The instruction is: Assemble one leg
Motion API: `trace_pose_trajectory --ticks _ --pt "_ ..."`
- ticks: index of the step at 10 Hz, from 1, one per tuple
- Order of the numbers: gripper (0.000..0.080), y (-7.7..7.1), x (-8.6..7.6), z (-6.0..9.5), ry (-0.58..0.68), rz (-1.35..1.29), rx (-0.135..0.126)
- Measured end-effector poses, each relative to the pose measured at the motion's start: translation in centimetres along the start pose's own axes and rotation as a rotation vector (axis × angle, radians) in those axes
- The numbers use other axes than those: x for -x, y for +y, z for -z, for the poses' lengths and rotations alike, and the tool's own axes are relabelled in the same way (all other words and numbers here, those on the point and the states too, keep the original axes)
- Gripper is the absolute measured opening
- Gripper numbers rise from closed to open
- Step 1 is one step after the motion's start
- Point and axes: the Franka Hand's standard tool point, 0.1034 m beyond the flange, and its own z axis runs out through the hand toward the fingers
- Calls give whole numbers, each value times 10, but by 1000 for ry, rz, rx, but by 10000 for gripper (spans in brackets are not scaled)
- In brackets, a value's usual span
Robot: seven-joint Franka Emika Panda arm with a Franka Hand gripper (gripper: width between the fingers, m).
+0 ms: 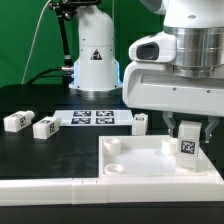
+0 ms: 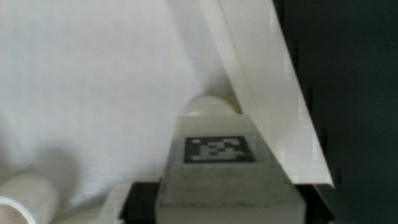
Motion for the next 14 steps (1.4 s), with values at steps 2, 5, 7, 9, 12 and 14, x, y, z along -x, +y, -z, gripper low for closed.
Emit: trace_pose_trajectory --ticks 2,5,7,9,12,14 --pt "291 -1 -1 -1 7 -263 -8" --pt "292 -2 -2 0 -5 -639 -32" --pt "292 -2 -2 0 -12 -761 -36" --pt "292 -3 -2 0 -26 -943 -41" --pt "471 -3 -1 0 -26 -937 -41" --pt "587 -3 1 1 -29 -745 -13"
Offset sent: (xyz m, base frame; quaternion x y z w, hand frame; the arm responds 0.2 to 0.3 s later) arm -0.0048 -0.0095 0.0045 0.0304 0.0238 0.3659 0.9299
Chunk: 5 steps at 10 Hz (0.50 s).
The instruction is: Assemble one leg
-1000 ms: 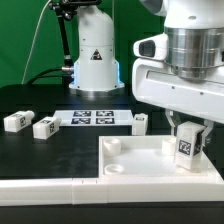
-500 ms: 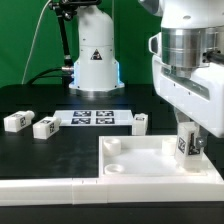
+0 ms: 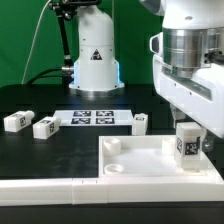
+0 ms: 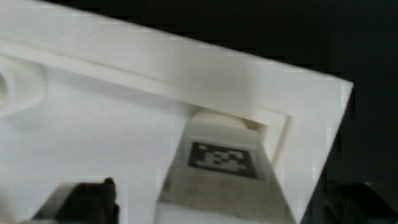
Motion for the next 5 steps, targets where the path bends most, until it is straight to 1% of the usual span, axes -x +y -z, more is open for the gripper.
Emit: trace_pose_trajectory --ticks 1,2,5 --pt "637 1 1 0 -3 108 10" --pt "646 3 2 2 -5 234 30" --pt "649 3 0 3 1 584 37"
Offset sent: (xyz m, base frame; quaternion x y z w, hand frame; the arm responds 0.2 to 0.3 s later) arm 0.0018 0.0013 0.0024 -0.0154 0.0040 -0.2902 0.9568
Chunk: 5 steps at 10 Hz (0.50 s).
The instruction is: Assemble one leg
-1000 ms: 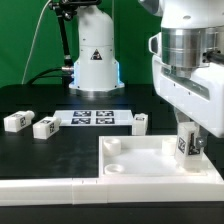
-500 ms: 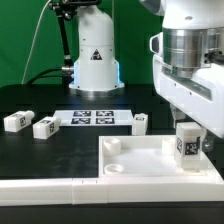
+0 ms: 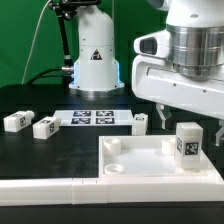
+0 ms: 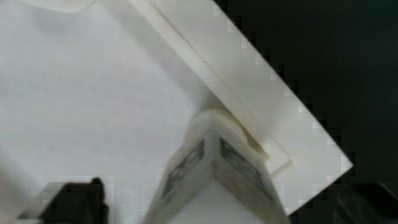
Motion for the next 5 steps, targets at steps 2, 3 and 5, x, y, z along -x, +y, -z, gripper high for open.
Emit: trace_pose_trajectory --ticks 2,3,5 --pt "649 2 -2 0 11 229 14" --pt "649 2 -2 0 10 318 16" --pt "649 3 -3 -1 8 509 17"
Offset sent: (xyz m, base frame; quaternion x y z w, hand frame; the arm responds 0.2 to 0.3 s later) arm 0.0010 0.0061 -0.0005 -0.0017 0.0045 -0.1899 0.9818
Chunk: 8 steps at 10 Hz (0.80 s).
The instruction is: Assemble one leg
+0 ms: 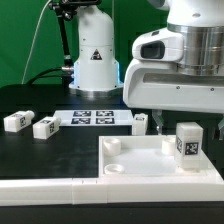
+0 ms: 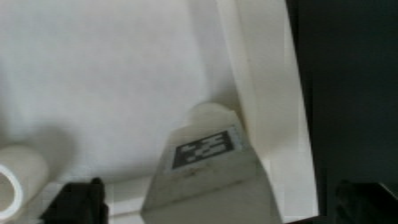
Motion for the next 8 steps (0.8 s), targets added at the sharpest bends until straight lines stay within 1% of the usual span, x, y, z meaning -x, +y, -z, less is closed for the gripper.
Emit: trace_pose_trajectory --ticks 2,4,5,6,7,8 --pt "649 1 0 -2 -4 138 1" --pt "649 2 0 -2 -4 147 1" --pt "502 2 0 -2 -4 147 1" --pt "502 2 0 -2 -4 147 1" --pt "327 2 0 -2 -4 147 1" --pt "327 2 0 -2 -3 147 1"
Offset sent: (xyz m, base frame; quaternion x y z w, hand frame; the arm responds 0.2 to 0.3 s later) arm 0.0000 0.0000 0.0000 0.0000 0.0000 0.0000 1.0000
